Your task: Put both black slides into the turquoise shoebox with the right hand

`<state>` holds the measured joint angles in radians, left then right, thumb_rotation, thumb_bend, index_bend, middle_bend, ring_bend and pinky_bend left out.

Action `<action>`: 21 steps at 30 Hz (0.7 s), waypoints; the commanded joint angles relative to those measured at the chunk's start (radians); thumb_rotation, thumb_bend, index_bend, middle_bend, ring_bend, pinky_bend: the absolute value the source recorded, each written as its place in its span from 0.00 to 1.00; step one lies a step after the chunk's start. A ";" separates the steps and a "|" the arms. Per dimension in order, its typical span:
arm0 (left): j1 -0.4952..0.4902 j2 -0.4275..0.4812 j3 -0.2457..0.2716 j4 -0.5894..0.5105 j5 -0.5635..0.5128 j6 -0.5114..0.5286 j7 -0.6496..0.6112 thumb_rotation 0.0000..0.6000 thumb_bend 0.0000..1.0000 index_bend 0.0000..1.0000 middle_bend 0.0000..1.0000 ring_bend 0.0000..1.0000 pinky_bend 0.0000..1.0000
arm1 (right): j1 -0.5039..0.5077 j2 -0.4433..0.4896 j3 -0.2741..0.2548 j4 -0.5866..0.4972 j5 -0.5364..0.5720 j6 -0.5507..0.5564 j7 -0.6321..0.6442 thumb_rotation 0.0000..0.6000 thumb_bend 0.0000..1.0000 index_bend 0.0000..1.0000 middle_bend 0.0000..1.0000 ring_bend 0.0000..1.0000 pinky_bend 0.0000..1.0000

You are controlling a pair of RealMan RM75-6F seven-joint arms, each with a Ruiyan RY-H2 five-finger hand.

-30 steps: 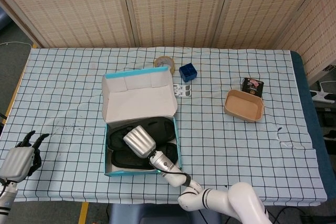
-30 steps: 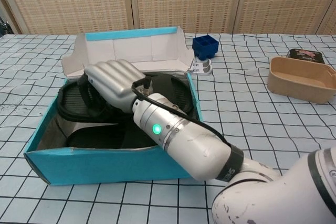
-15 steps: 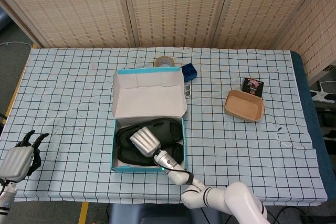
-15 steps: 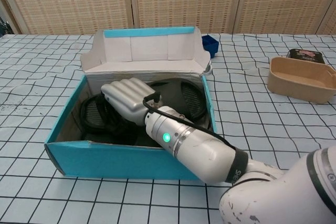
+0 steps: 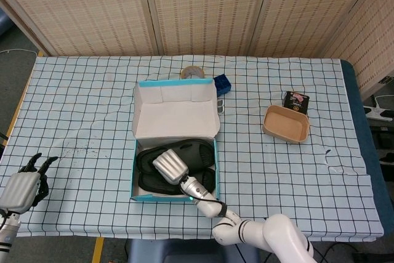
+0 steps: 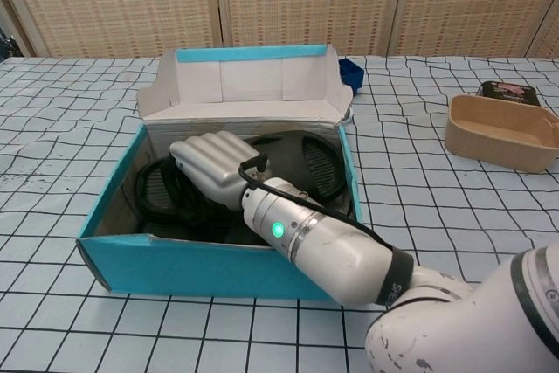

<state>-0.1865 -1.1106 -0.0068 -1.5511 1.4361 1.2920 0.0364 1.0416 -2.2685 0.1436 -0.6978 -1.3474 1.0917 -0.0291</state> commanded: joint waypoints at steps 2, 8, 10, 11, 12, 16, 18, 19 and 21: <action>0.000 -0.001 0.000 0.001 -0.002 -0.002 0.002 1.00 0.39 0.14 0.06 0.04 0.31 | -0.030 0.045 0.010 -0.092 -0.060 0.107 -0.008 1.00 0.55 0.65 0.57 0.38 0.52; -0.002 -0.004 -0.002 0.002 -0.007 -0.006 0.007 1.00 0.39 0.14 0.06 0.04 0.31 | -0.070 0.142 0.016 -0.282 -0.082 0.163 -0.104 1.00 0.54 0.57 0.51 0.32 0.44; -0.003 -0.006 -0.002 0.002 -0.010 -0.009 0.012 1.00 0.39 0.14 0.06 0.04 0.31 | -0.094 0.227 0.026 -0.434 -0.082 0.181 -0.182 1.00 0.52 0.53 0.48 0.30 0.41; -0.003 -0.007 -0.002 0.002 -0.011 -0.009 0.014 1.00 0.39 0.14 0.06 0.04 0.31 | -0.108 0.278 0.030 -0.527 -0.070 0.173 -0.237 1.00 0.50 0.51 0.46 0.28 0.41; -0.004 -0.007 -0.002 0.003 -0.011 -0.010 0.016 1.00 0.39 0.14 0.06 0.04 0.31 | -0.116 0.311 0.033 -0.586 -0.061 0.168 -0.273 1.00 0.49 0.50 0.46 0.28 0.40; -0.005 -0.008 -0.003 0.004 -0.016 -0.014 0.017 1.00 0.39 0.14 0.06 0.04 0.31 | -0.156 0.433 0.043 -0.792 -0.027 0.160 -0.405 1.00 0.43 0.43 0.41 0.23 0.37; -0.005 -0.008 -0.003 0.004 -0.017 -0.015 0.016 1.00 0.39 0.14 0.06 0.04 0.31 | -0.176 0.481 0.041 -0.865 -0.020 0.167 -0.447 1.00 0.41 0.40 0.40 0.22 0.36; -0.005 -0.008 -0.003 0.004 -0.018 -0.015 0.015 1.00 0.39 0.14 0.06 0.04 0.31 | -0.193 0.516 0.032 -0.913 -0.019 0.177 -0.479 1.00 0.40 0.39 0.39 0.21 0.35; -0.005 -0.007 -0.004 0.004 -0.017 -0.013 0.013 1.00 0.39 0.14 0.06 0.04 0.31 | -0.225 0.573 0.014 -0.979 -0.021 0.200 -0.529 1.00 0.40 0.37 0.38 0.20 0.34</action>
<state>-0.1912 -1.1180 -0.0103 -1.5468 1.4192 1.2791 0.0498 0.8825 -1.8160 0.1710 -1.5464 -1.3837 1.2596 -0.4427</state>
